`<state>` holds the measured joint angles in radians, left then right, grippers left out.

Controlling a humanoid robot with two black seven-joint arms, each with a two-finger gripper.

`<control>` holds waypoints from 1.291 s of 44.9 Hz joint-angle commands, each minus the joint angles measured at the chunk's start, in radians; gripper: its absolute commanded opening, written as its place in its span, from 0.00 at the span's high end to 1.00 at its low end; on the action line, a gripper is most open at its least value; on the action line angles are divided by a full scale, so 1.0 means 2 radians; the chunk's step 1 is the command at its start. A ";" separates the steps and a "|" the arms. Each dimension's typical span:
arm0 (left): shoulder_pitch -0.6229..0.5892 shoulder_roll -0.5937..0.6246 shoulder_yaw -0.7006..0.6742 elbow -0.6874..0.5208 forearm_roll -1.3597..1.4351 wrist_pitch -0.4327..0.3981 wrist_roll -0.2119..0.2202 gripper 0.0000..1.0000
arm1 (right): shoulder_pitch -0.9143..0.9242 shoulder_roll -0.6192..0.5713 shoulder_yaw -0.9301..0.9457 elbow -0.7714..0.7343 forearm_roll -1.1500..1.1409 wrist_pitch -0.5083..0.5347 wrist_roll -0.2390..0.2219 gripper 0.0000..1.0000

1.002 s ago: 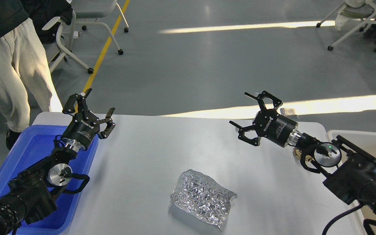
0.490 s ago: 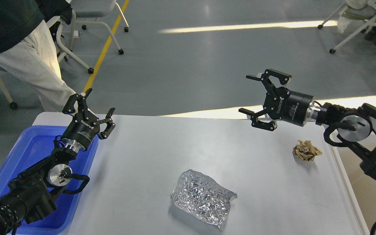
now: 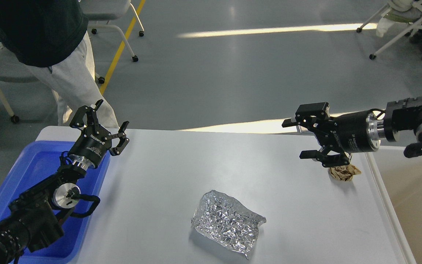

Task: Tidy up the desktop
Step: 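Swing the right gripper over the table and lower it toward the silver foil, then close the right gripper on the crumpled silver foil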

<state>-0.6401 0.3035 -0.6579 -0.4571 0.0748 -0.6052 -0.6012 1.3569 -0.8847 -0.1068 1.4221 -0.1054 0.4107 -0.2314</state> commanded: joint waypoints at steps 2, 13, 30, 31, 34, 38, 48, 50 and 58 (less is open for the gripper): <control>0.000 0.000 0.000 0.000 0.000 0.000 0.001 0.00 | 0.069 -0.012 -0.109 0.041 -0.008 -0.002 -0.012 0.00; 0.000 0.000 0.000 0.000 0.000 0.000 0.001 0.00 | 0.067 0.037 -0.144 0.048 0.001 -0.014 -0.014 0.00; 0.000 0.000 0.000 0.000 -0.001 -0.002 0.001 0.00 | 0.059 0.158 -0.230 0.048 0.066 -0.089 -0.001 0.00; 0.000 0.000 0.000 0.000 0.000 -0.002 0.001 0.00 | 0.054 0.162 -0.231 0.048 0.066 -0.090 0.001 0.00; 0.000 0.000 0.000 0.000 0.000 -0.002 0.001 0.00 | 0.034 0.172 -0.232 0.046 0.066 -0.096 0.007 0.00; 0.000 0.000 0.000 0.000 0.000 -0.002 0.001 0.00 | 0.020 0.189 -0.232 0.040 0.063 -0.109 0.009 0.00; 0.000 0.000 0.000 0.000 0.000 -0.002 0.001 0.00 | -0.010 0.208 -0.233 0.022 0.044 -0.116 0.013 0.00; 0.000 0.000 0.000 0.000 0.000 -0.001 0.001 0.00 | -0.017 0.214 -0.233 0.018 0.039 -0.118 0.013 0.00; 0.000 0.000 0.000 0.000 0.000 -0.001 0.001 0.00 | -0.045 0.241 -0.228 -0.023 0.035 -0.119 0.014 0.00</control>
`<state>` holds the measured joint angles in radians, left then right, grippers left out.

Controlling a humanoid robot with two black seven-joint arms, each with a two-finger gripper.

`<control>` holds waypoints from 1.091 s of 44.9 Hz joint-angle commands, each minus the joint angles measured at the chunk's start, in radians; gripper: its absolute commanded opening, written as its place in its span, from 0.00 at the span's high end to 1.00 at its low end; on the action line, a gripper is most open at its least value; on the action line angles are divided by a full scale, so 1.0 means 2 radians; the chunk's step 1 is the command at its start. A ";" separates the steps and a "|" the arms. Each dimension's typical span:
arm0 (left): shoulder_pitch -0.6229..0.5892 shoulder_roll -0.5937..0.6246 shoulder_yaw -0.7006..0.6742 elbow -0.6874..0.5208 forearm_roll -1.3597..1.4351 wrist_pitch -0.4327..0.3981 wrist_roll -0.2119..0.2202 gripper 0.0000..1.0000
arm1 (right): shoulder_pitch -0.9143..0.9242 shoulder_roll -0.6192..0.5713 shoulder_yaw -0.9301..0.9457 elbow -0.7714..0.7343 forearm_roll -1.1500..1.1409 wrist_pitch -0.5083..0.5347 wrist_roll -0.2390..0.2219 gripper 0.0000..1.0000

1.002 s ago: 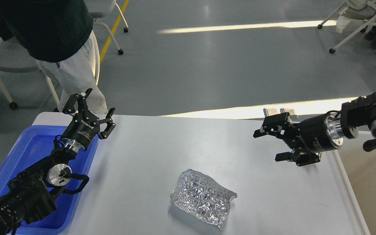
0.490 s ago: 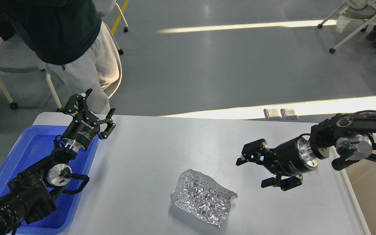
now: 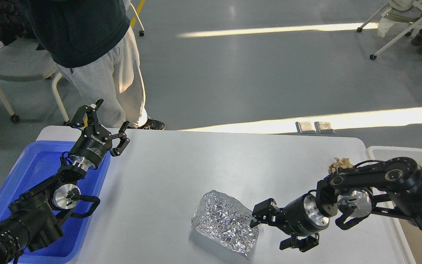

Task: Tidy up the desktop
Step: 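Close the right gripper on the crumpled silver foil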

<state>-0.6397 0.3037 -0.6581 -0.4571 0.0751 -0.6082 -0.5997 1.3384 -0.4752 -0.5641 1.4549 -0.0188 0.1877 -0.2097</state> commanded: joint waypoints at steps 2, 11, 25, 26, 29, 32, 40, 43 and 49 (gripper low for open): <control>0.000 0.000 0.000 0.000 0.000 0.000 0.000 0.00 | -0.042 0.042 0.001 -0.050 -0.009 -0.007 0.004 0.01; 0.000 0.000 0.000 0.000 0.000 0.000 0.000 0.00 | -0.058 0.063 0.005 -0.085 -0.009 -0.007 0.007 0.01; 0.000 0.000 0.000 0.000 -0.001 0.000 0.000 0.00 | -0.084 0.096 0.027 -0.127 -0.009 -0.007 0.007 0.01; 0.000 0.000 0.000 0.000 -0.001 0.000 0.000 0.00 | -0.085 0.098 0.029 -0.130 -0.009 -0.008 0.007 0.01; 0.000 0.000 0.000 0.000 0.000 0.000 0.000 0.00 | -0.092 0.103 0.031 -0.144 -0.012 -0.008 0.007 0.01; 0.000 0.000 0.000 0.000 -0.001 0.000 0.000 0.00 | -0.101 0.106 0.040 -0.157 -0.020 -0.007 0.007 0.01; 0.000 0.000 0.000 0.000 -0.001 0.000 0.000 0.00 | -0.112 0.107 0.054 -0.166 -0.053 -0.006 0.007 0.03; 0.000 0.000 0.000 0.000 -0.001 0.000 -0.001 0.00 | -0.118 0.107 0.055 -0.172 -0.058 -0.006 0.007 0.07; 0.000 0.000 0.000 0.000 0.000 0.000 0.000 0.00 | -0.121 0.107 0.054 -0.171 -0.063 -0.006 0.014 0.13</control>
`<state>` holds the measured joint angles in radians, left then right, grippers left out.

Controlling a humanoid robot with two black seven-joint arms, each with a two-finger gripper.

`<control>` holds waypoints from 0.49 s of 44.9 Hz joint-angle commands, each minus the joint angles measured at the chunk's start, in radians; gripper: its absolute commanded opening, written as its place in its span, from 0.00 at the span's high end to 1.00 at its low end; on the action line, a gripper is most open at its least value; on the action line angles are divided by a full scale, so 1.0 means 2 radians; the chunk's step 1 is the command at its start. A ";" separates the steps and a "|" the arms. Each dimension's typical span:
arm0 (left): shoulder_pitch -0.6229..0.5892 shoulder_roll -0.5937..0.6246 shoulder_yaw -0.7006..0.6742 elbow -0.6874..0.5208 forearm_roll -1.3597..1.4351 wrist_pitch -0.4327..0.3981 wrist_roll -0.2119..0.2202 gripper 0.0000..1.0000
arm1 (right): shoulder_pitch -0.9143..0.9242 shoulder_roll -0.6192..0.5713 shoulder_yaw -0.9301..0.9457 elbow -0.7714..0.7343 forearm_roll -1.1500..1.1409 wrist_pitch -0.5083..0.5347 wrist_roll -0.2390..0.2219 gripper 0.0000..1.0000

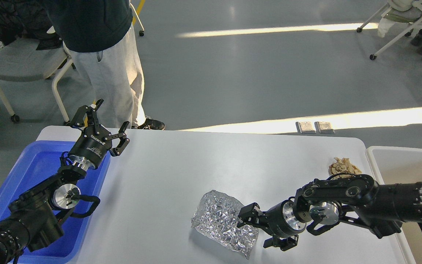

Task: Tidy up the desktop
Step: 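Close the right gripper on the crumpled silver foil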

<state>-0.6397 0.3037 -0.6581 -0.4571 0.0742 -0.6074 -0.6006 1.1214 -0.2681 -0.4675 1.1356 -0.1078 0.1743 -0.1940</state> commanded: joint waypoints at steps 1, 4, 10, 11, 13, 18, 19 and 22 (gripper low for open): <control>0.000 0.000 0.000 0.000 0.000 0.000 0.000 0.00 | -0.012 0.004 0.006 -0.012 -0.020 0.001 0.007 0.14; 0.000 0.000 0.000 0.000 0.000 0.000 0.000 0.00 | -0.013 0.004 0.006 -0.012 -0.030 0.001 0.009 0.17; 0.000 0.000 0.000 0.000 0.000 0.000 0.000 0.00 | -0.013 0.003 0.004 -0.012 -0.042 0.001 0.023 0.24; 0.000 0.000 0.000 0.000 0.000 0.000 0.000 0.00 | -0.013 0.003 0.004 -0.012 -0.044 0.001 0.024 0.24; 0.000 0.000 0.000 0.000 0.000 0.000 0.000 0.00 | -0.013 0.003 0.004 -0.012 -0.050 0.001 0.026 0.24; 0.000 0.000 0.000 0.000 0.000 0.000 0.000 0.00 | -0.013 0.001 0.005 -0.013 -0.068 0.001 0.039 0.41; 0.000 0.000 0.000 0.000 0.000 0.000 0.000 0.00 | -0.013 0.001 0.004 -0.013 -0.072 0.000 0.043 0.46; 0.000 0.000 0.000 0.000 0.000 0.000 0.000 0.00 | -0.015 0.001 0.004 -0.013 -0.080 0.000 0.049 0.55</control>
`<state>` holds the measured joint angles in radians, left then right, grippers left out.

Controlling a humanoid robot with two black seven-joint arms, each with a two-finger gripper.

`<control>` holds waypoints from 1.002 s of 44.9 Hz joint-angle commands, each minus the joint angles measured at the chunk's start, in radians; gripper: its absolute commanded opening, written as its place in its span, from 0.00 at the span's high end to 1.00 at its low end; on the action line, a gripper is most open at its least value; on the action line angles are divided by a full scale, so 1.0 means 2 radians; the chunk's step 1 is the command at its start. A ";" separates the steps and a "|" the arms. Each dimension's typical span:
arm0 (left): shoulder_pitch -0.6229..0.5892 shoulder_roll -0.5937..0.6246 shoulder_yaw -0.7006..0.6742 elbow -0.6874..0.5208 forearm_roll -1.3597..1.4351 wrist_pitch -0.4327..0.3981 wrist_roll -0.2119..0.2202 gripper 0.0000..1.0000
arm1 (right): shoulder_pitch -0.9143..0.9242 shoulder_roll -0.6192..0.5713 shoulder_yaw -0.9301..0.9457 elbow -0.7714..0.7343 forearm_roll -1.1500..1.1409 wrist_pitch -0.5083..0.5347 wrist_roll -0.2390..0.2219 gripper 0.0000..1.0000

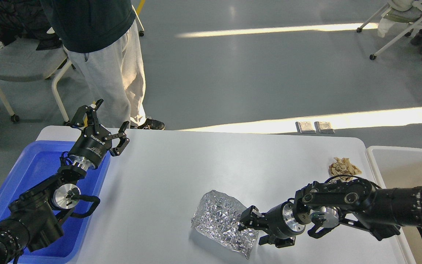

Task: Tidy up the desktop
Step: 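Close the right gripper on the crumpled silver foil, then lift the foil with the right gripper and carry it over the white bin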

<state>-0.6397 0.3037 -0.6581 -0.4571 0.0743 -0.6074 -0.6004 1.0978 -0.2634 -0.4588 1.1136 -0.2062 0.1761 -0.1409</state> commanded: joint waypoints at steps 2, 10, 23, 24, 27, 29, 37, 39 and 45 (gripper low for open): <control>0.000 0.000 0.000 0.000 0.000 0.000 0.000 0.00 | -0.004 -0.002 -0.001 -0.002 -0.033 -0.001 0.023 0.58; 0.000 0.000 0.000 0.000 0.000 0.000 0.000 0.00 | -0.007 -0.003 -0.006 -0.002 -0.035 0.000 0.023 0.97; 0.000 0.000 0.000 0.000 0.000 0.000 0.000 0.00 | -0.005 -0.009 -0.007 -0.002 -0.035 -0.001 0.022 1.00; 0.000 0.000 0.000 0.000 0.000 0.000 0.000 0.00 | -0.004 -0.011 -0.006 -0.002 -0.034 -0.001 0.022 1.00; 0.000 0.000 0.000 0.000 0.000 0.000 0.000 0.00 | -0.001 -0.019 -0.004 0.001 -0.033 0.000 0.022 1.00; 0.000 0.000 0.000 0.000 0.000 0.000 0.000 0.00 | 0.003 -0.026 0.000 0.003 -0.033 0.002 0.022 1.00; 0.000 0.000 0.000 0.000 0.000 0.000 0.000 0.00 | 0.029 -0.068 0.010 0.027 -0.024 0.006 0.022 1.00; 0.000 0.000 0.000 0.000 0.000 0.000 0.000 0.00 | 0.043 -0.081 0.010 0.040 -0.023 0.006 0.022 1.00; 0.000 0.000 0.000 0.000 0.000 0.000 0.000 0.00 | 0.091 -0.127 0.005 0.084 -0.007 0.007 0.022 1.00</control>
<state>-0.6397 0.3037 -0.6581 -0.4571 0.0746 -0.6074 -0.6003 1.1600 -0.3895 -0.4470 1.1713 -0.2558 0.1847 -0.0969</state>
